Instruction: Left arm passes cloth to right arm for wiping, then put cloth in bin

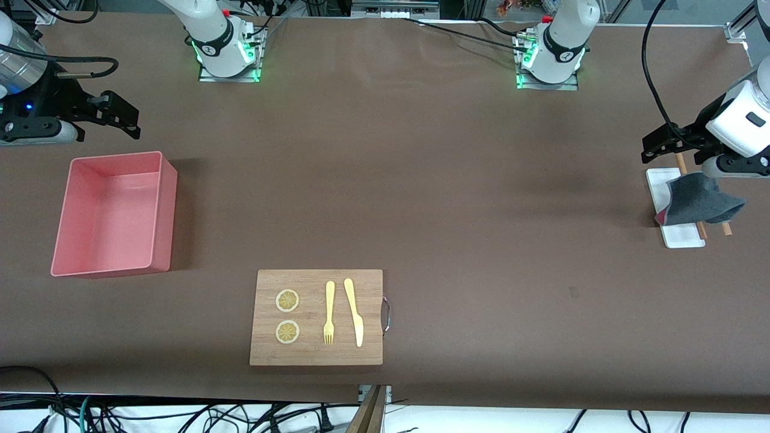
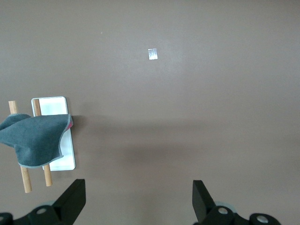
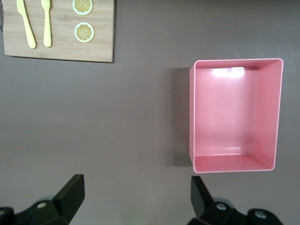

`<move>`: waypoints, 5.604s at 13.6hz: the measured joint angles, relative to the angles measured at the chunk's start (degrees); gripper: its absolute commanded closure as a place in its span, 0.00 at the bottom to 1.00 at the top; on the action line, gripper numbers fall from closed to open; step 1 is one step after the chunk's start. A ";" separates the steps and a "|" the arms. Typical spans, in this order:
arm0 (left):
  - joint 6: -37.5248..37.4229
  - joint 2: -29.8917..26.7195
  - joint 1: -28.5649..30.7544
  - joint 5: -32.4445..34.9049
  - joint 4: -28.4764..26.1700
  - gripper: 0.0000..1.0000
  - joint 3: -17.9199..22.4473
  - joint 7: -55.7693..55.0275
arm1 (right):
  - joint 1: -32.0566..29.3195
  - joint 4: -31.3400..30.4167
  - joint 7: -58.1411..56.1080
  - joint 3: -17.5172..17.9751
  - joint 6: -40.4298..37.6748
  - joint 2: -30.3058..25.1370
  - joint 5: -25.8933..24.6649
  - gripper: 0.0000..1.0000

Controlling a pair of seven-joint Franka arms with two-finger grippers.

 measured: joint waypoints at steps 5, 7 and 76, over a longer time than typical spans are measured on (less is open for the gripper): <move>-0.34 0.01 0.00 0.00 -0.03 0.00 0.00 0.00 | 0.00 0.00 -0.01 0.00 -0.01 0.01 0.00 0.00; -0.73 0.02 0.00 0.00 -0.03 0.00 0.00 0.00 | 0.00 0.00 -0.02 0.00 -0.01 0.02 0.00 0.00; -11.69 10.55 1.45 -4.08 13.78 1.00 -10.04 17.30 | 4.75 -0.17 -2.00 1.62 0.73 6.52 7.01 0.00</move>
